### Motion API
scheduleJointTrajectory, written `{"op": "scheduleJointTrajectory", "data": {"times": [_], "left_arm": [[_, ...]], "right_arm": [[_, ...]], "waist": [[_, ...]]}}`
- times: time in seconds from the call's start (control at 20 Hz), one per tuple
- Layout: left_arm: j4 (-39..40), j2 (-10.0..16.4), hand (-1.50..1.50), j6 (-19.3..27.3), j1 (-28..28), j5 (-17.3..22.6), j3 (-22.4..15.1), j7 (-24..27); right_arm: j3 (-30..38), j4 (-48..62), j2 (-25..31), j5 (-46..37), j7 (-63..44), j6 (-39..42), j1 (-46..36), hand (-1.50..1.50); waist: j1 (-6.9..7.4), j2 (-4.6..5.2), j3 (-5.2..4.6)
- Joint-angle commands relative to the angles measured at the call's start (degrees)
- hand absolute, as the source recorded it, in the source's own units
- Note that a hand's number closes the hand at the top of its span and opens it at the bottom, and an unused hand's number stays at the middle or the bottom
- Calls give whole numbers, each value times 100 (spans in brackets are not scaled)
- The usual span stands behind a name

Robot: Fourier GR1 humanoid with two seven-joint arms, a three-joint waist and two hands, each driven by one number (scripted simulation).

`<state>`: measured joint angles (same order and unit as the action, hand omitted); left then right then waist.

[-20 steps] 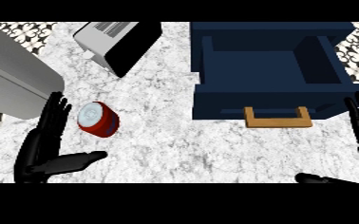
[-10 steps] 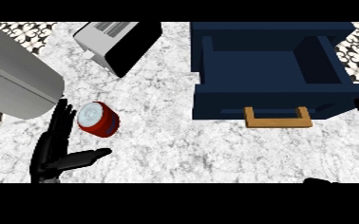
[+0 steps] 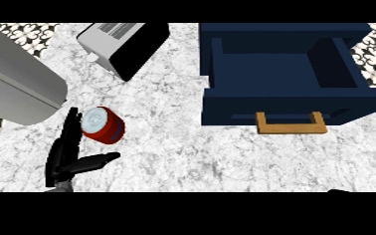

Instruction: Pick up the can, place it into the drawer and close the drawer

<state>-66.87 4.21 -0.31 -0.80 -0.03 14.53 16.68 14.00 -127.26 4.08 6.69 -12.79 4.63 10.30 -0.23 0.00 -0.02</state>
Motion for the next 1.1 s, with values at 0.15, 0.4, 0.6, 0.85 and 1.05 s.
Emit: {"op": "scheduleJointTrajectory", "data": {"times": [0.15, 0.4, 0.6, 0.85, 1.05], "left_arm": [[1905, 112, -150, 301, -1182, 4, 274, 756], [2414, 320, -150, 195, -1275, 200, 369, 997], [3507, 652, -150, -199, -1700, 334, 566, 1709], [4347, 627, -150, -48, -2231, 191, 507, 2233], [3954, 779, -150, -616, -2097, 169, 201, 1811]], "right_arm": [[264, 129, 261, 125, -312, 26, -418, -150], [708, 277, 631, 525, -586, 207, -672, -150], [652, 372, 278, 512, 67, 434, -176, -150], [95, 50, 259, -225, -820, -189, -948, -150], [214, -368, 58, -10, -604, 49, -254, -150]], "waist": [[-27, 13, -4], [-5, 5, -1], [-39, 12, -3], [-34, 23, -8], [-17, 1, 0]]}}
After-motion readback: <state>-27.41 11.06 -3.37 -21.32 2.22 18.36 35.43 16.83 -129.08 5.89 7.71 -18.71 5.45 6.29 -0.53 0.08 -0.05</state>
